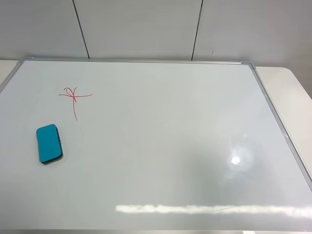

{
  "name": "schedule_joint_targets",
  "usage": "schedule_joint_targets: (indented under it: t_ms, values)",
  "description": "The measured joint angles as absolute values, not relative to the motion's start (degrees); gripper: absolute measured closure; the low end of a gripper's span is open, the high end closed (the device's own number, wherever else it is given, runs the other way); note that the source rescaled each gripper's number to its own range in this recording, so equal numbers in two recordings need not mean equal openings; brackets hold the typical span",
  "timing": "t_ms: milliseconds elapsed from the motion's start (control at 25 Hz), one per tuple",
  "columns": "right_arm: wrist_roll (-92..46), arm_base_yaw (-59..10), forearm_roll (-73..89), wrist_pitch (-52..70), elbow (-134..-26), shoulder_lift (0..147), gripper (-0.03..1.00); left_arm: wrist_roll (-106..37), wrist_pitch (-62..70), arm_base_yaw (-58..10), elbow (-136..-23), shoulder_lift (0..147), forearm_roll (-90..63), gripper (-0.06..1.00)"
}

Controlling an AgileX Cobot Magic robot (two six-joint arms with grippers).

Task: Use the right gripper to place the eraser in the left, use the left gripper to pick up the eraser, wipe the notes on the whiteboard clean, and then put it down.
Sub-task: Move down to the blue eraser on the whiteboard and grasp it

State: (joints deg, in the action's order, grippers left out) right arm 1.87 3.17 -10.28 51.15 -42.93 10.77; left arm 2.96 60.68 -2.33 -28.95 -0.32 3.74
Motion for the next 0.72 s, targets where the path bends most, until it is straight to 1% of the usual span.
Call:
schedule_joint_targets:
  t_ms: [280,520,720]
  values:
    - [2.9,3.17,-7.47,54.16,-33.4,0.07,-0.03,2.96,60.68,-2.33,-28.95,-0.32,3.74,-0.06]
    - [2.81,3.17,-5.47,60.3,-29.04,-0.12,-0.03,2.96,60.68,-2.33,-28.95,-0.32,3.74,-0.06]
    - [2.62,3.17,-4.9,60.63,-28.87,-0.12,-0.03,2.96,60.68,-2.33,-28.95,-0.32,3.74,-0.06]
